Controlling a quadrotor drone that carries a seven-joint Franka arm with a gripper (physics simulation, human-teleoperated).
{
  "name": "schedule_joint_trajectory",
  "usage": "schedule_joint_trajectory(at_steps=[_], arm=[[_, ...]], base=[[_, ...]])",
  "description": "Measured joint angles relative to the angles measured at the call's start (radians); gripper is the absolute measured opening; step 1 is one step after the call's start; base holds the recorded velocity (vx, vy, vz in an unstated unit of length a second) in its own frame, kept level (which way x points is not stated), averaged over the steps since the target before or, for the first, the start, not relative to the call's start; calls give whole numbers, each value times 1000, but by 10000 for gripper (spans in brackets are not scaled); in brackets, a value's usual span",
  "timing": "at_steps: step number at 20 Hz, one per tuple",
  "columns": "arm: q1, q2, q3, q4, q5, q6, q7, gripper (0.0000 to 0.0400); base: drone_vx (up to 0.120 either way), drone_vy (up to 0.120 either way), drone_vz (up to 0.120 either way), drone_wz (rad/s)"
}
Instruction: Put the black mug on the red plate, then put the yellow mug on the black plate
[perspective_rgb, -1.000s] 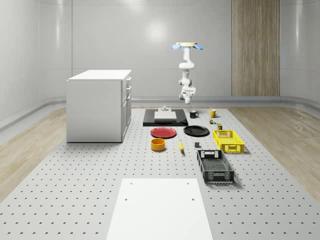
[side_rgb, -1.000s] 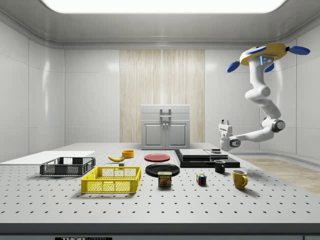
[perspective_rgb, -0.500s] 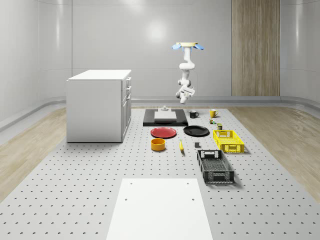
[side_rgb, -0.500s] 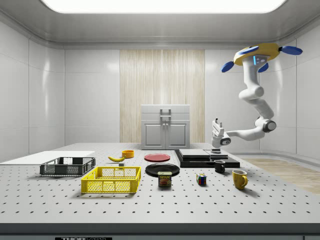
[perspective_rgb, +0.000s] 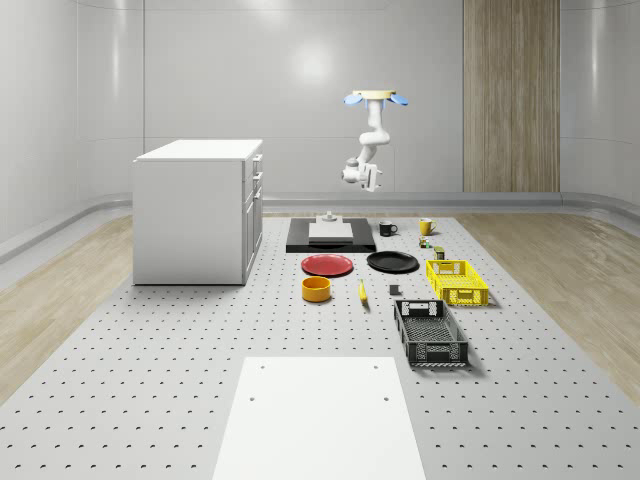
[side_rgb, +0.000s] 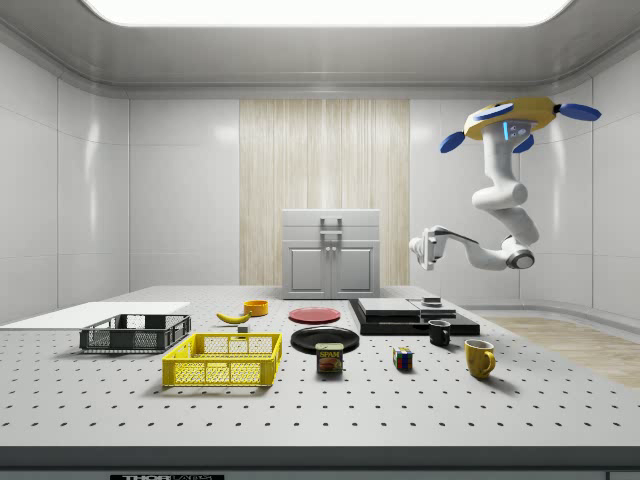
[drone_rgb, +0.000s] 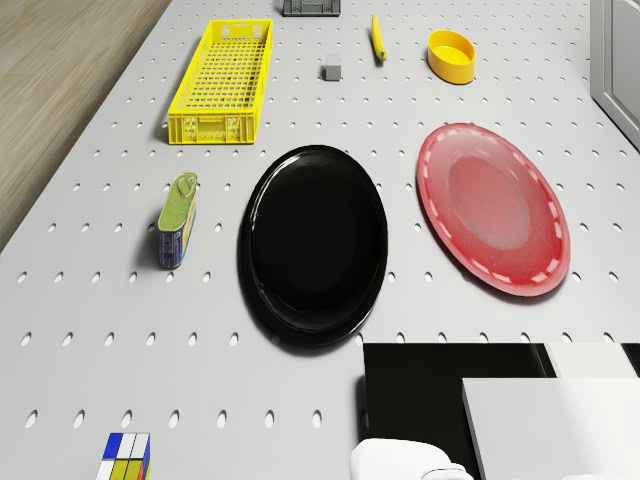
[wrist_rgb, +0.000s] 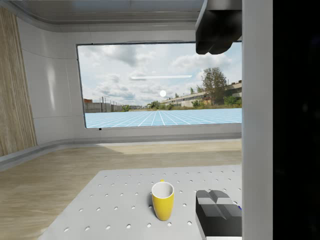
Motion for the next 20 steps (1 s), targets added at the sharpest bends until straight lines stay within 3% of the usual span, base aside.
schedule_joint_trajectory(at_steps=[5, 11, 16, 20], arm=[[-263, -68, 223, -231, -439, -98, 218, 400], [-510, -138, 356, -314, -650, -212, 386, 400], [-612, -182, 405, -329, -695, -248, 453, 400], [-653, -210, 426, -331, -702, -251, 482, 400]], base=[[0, 0, -120, 0], [0, 0, -120, 0], [0, -104, -120, 0], [0, 0, -120, 0]])
